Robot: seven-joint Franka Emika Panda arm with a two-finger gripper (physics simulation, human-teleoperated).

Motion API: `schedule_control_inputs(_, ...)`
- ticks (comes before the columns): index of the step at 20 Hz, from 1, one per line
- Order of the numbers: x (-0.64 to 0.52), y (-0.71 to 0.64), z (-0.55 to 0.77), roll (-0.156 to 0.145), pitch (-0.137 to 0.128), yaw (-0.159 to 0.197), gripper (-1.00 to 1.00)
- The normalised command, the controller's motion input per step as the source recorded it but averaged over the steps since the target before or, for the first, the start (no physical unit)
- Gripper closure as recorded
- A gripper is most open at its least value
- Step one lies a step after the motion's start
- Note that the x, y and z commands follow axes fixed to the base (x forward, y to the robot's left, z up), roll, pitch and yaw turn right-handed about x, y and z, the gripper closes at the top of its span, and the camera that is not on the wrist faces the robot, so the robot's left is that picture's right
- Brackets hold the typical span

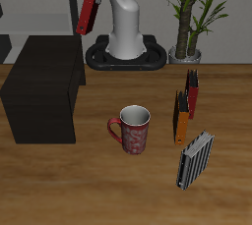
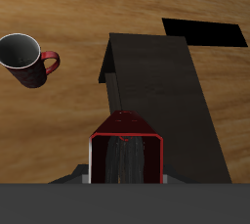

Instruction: Place the right red book flat on top of the shelf and place the orange book flat on top of the shelf

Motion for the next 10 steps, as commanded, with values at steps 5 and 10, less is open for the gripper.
schedule_control_inputs(5, -0.1, -0.24, -0.02, -0.09, -0.01, -0.003, 1.0)
schedule_control_inputs(10, -0.1, -0.15, -0.01, -0.067, -0.007, -0.009, 1.0)
